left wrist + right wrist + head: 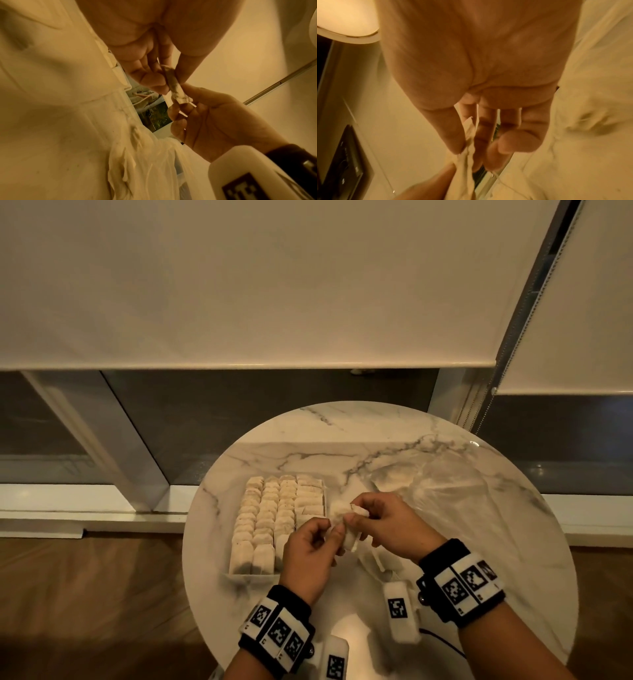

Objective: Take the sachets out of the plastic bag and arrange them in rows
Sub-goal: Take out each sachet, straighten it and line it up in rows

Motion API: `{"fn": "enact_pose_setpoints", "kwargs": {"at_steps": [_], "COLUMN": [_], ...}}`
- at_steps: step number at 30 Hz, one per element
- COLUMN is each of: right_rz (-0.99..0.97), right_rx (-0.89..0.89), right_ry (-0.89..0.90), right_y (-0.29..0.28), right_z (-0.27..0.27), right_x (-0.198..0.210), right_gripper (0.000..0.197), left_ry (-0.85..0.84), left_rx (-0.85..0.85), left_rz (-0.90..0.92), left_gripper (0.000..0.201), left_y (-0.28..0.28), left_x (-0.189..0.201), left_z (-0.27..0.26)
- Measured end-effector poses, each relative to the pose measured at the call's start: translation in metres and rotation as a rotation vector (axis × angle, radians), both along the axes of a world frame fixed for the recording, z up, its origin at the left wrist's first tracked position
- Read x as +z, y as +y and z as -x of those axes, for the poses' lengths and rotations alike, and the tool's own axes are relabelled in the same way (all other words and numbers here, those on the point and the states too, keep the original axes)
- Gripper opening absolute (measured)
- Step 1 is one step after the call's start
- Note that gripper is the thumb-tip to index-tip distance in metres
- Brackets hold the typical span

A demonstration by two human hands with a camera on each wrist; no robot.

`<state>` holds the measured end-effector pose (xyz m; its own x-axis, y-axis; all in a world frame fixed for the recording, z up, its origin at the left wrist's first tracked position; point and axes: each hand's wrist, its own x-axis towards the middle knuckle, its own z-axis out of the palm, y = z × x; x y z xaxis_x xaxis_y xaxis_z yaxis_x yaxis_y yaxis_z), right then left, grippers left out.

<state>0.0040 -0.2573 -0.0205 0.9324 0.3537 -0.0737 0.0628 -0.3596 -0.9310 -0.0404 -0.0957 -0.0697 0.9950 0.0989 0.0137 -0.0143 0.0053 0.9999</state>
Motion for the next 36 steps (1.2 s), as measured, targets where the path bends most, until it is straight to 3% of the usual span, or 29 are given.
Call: {"fn": "enact_pose_setpoints", "kwargs": {"at_steps": [4, 6, 9, 12, 15, 22, 29, 36], "right_rz": [0.022, 0.056, 0.232, 0.443, 0.618, 0.84, 0.934, 0.967], "right_rx": [0.018, 0.009, -0.011, 0.065, 0.186, 0.315, 0.283, 0.193], "right_ry": [-0.054, -0.093, -0.173, -0.179, -0.111, 0.001, -0.079, -0.182], "right_y": [0.027, 0.039, 0.055, 0.068, 0.078, 0.089, 0.098, 0.1], "right_z": [-0.015, -0.024, -0.037, -0.046, -0.051, -0.059, -0.063, -0.062], "right_x": [0.001, -0.001, -0.01, -0.018, -0.022, -0.025, -0.028, -0.03], "right_gripper": [0.012, 0.012, 0.012, 0.004, 0.017, 0.029, 0.031, 0.02], "left_ry": [0.019, 0.013, 0.016, 0.013, 0.133, 0.199, 0.155, 0.159], "left_rx": [0.109, 0.224, 0.319, 0.143, -0.031, -0.13, -0.196, -0.214], "left_rz": [-0.043, -0.155, -0.539, -1.138, -1.4, -1.507, -1.444, -1.443], "left_gripper": [0.01, 0.009, 0.011, 0.024, 0.04, 0.056, 0.051, 0.058], "left_y": [0.023, 0.041, 0.066, 0.073, 0.065, 0.056, 0.058, 0.057], "left_x": [0.002, 0.003, 0.003, 0.001, -0.006, -0.016, -0.013, -0.019], "left_z": [-0.003, -0.006, -0.006, -0.002, 0.004, 0.006, 0.009, 0.006]}}
